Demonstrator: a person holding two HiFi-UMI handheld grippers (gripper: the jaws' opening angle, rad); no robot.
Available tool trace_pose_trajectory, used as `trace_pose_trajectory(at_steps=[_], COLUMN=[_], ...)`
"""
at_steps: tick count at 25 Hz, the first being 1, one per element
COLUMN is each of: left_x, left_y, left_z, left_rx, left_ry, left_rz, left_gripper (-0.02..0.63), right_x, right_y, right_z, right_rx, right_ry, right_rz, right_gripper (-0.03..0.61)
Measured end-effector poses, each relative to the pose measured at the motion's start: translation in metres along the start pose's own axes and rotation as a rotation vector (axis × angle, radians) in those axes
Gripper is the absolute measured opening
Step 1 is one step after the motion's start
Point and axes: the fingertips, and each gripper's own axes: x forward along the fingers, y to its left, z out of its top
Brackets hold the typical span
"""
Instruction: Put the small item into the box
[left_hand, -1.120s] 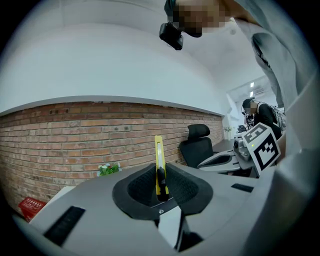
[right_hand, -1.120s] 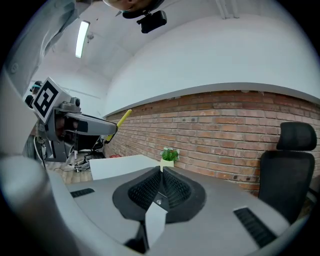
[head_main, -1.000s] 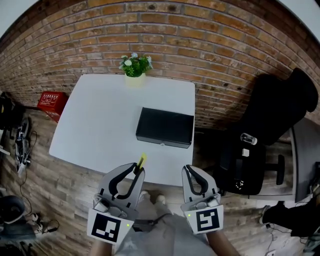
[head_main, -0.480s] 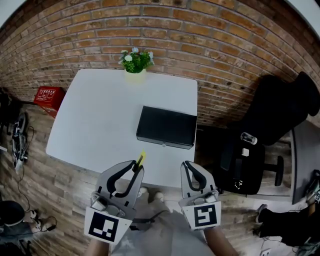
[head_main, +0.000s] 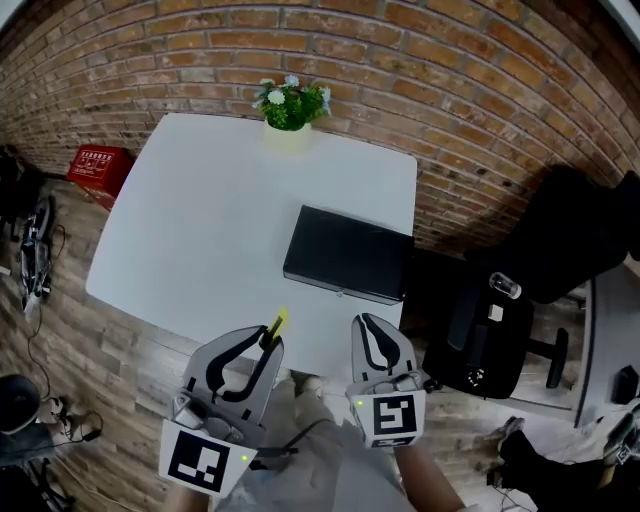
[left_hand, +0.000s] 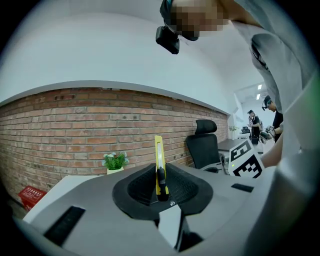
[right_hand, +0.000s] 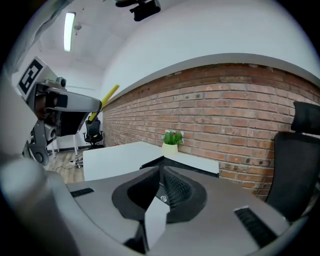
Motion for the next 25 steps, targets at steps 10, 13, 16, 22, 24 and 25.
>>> trace_pose_trajectory(at_steps=[10, 13, 16, 22, 24, 25], left_x=[0.006, 0.008, 0.010, 0.011, 0.010, 0.010], left_y=[0.024, 0.029, 0.031, 0.037, 0.038, 0.039], left_z=[-0.024, -0.028, -0.030, -0.035, -0.038, -0.039], left_rx=[-0.010, -0.019, -0.015, 0.002, 0.001, -0.003], left_ry=[0.041, 0.045, 0.053, 0.074, 0.081, 0.083], left_rz=[0.016, 0.020, 0.016, 0.015, 0.019, 0.022], left_gripper=[0.074, 0.074, 0.074, 0.074, 0.074, 0.074], right_x=[0.051, 0.060, 0.069, 0.087, 0.092, 0.094], right_y=[0.000, 0.001, 0.001, 0.002, 0.002, 0.001], right_z=[-0.048, -0.063, -0.075, -0.102, -0.108, -0.109], right_rx=[0.086, 0.122, 0.140, 0.202, 0.210, 0.217], right_ry=[0.146, 0.183, 0.216, 0.300, 0.314, 0.317], right_rz=[-0.029, -0.037, -0.046, -0.042, -0.048, -0.051], right_gripper=[0.048, 0.049, 0.054, 0.103, 0.103, 0.103])
